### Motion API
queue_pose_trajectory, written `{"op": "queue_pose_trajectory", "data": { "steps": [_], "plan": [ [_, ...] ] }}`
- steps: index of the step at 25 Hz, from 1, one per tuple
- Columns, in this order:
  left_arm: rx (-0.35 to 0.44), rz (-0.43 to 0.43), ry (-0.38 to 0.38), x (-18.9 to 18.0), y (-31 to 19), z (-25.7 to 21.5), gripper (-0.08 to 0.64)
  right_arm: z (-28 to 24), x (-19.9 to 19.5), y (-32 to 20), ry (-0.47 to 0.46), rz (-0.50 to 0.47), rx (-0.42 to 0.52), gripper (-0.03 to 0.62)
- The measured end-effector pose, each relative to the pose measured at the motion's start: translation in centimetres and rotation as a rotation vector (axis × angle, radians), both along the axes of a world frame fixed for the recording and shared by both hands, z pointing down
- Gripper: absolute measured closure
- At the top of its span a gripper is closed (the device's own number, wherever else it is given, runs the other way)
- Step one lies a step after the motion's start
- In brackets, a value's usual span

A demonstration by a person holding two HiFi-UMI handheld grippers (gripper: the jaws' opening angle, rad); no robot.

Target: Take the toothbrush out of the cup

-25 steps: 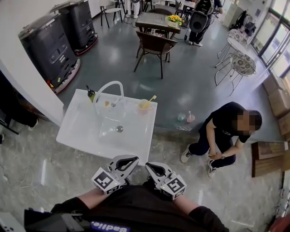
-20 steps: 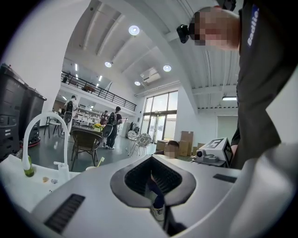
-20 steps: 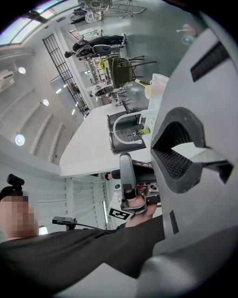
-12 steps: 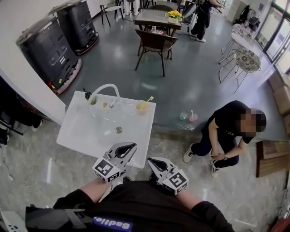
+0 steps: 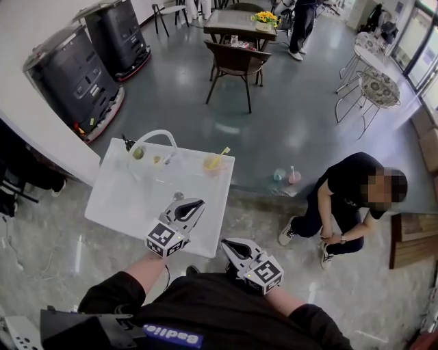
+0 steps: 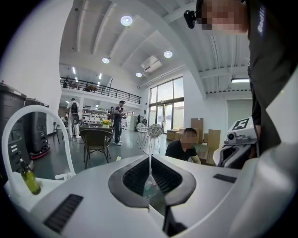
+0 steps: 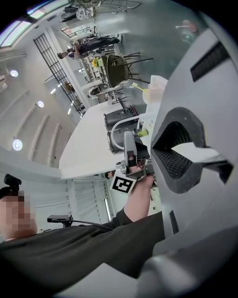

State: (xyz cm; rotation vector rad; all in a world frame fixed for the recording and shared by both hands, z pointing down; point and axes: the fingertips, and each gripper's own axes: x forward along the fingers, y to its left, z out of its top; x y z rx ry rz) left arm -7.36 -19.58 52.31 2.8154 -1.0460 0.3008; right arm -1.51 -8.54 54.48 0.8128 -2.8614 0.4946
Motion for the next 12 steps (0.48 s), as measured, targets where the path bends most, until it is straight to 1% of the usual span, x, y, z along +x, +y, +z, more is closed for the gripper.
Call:
{"op": "queue_pose_trajectory", "data": {
  "steps": [7,12],
  "plan": [
    [-0.007,-0.011,-0.060,0.0,-3.7,2.4,0.549,0.9,1.0,-0.7,0.000,0.018,-0.018,0.580],
    [-0.047,0.001,-0.094,0.2,-5.6,4.3,0.543,0.9,1.4,-1.3,0.008,0.030,-0.027,0.580]
  ]
}}
